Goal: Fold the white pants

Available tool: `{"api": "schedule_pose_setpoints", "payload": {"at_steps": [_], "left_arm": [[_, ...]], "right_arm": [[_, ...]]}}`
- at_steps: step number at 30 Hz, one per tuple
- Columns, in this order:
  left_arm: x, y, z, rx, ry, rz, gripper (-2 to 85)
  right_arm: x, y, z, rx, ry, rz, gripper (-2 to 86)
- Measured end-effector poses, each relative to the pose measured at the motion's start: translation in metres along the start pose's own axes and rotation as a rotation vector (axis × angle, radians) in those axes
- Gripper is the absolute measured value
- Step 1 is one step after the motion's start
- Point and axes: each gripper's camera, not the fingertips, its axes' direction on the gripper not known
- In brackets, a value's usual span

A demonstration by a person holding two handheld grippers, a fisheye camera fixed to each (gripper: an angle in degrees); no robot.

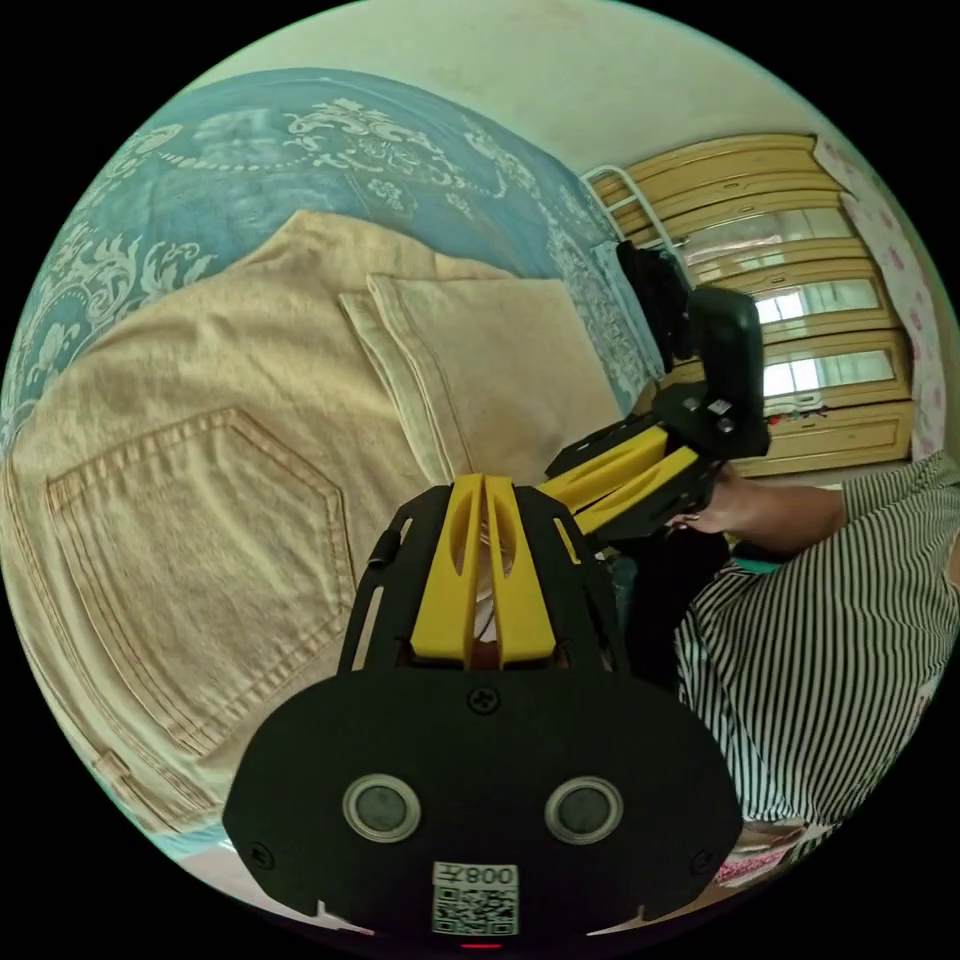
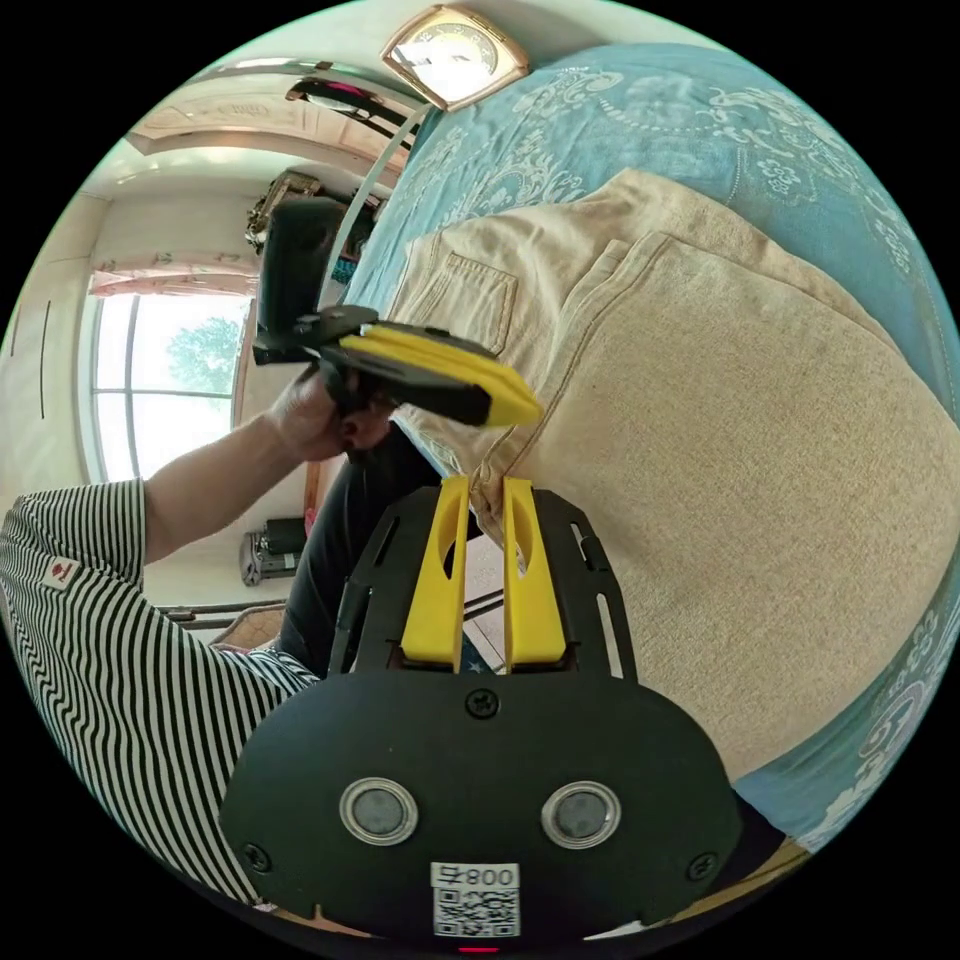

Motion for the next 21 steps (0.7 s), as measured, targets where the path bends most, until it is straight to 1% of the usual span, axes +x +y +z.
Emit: {"api": "schedule_pose_setpoints", "payload": {"at_steps": [4, 6, 9, 10, 11, 14, 17, 19, 21], "left_arm": [[0.032, 0.004, -0.013, 0.013, -0.064, -0.009, 0.2], [0.047, 0.004, -0.017, 0.003, -0.094, 0.003, 0.2], [0.069, 0.008, -0.023, 0.001, -0.125, -0.005, 0.3], [0.076, 0.009, -0.026, 0.009, -0.135, -0.021, 0.4], [0.084, 0.011, -0.032, 0.039, -0.142, -0.039, 0.5], [0.101, 0.01, -0.046, 0.145, -0.177, -0.077, 1.0], [0.107, 0.002, -0.039, 0.154, -0.192, -0.127, 1.7], [0.109, -0.001, -0.026, 0.12, -0.205, -0.159, 1.4], [0.117, 0.002, -0.023, 0.138, -0.209, -0.163, 0.8]], "right_arm": [[-0.008, -0.013, -0.002, -0.042, 0.033, -0.054, 5.6], [-0.011, -0.019, -0.006, -0.058, 0.022, -0.085, 3.1], [-0.01, -0.034, -0.023, -0.019, 0.062, -0.116, 1.3], [-0.007, -0.044, -0.031, 0.007, 0.121, -0.118, 0.9], [-0.001, -0.056, -0.039, 0.026, 0.166, -0.11, 0.7], [0.015, -0.086, -0.058, 0.08, 0.202, -0.1, 0.5], [0.027, -0.112, -0.063, 0.082, 0.223, -0.085, 0.7], [0.031, -0.124, -0.063, 0.078, 0.234, -0.074, 0.8], [0.032, -0.135, -0.06, 0.071, 0.228, -0.071, 0.9]]}}
